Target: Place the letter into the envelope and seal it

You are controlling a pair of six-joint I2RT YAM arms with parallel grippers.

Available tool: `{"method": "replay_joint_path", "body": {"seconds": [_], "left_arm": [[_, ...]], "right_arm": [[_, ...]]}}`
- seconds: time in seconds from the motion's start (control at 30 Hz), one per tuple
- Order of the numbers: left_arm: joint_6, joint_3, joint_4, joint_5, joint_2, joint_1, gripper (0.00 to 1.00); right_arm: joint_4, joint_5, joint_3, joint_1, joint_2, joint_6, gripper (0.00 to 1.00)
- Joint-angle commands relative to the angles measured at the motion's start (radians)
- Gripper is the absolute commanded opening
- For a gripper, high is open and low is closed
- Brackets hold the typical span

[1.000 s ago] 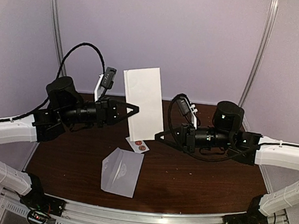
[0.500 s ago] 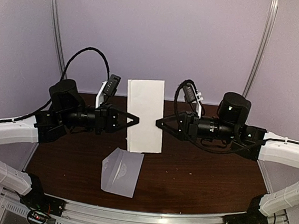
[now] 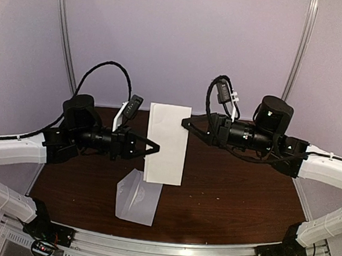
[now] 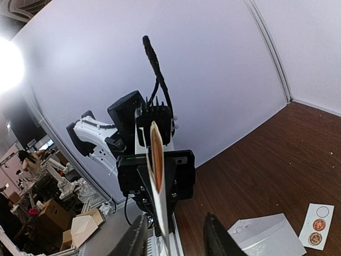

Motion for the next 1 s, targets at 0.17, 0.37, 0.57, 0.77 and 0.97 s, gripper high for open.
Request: {"method": "replay_joint_path", "body": {"seconds": [0.17, 0.37, 0.57, 0.77, 0.97], "left_arm": [[0.048, -0.009, -0.028, 0.041, 0.005, 0.002, 0.0], [0.051, -0.014, -0.033, 0.043, 0.005, 0.002, 0.0], [0.065, -0.013, -0.056, 0.028, 0.003, 0.002, 0.0], [0.101, 0.02, -0.202, -0.161, -0.025, 0.025, 0.0], [0.122, 0.0, -0.325, -0.175, -0.058, 0.156, 0.0]], "right_arm": [[0.031, 0.038, 0.045, -0.035, -0.009, 0.004, 0.0], [0.036, 0.04, 0.043, -0.041, -0.004, 0.017, 0.27], [0.037, 0.048, 0.041, -0.046, -0.006, 0.017, 0.0], [-0.024, 0.119, 0.021, -0.048, -0.026, 0.012, 0.62], [-0.131, 0.218, -0.055, -0.042, -0.063, 0.028, 0.79]]}}
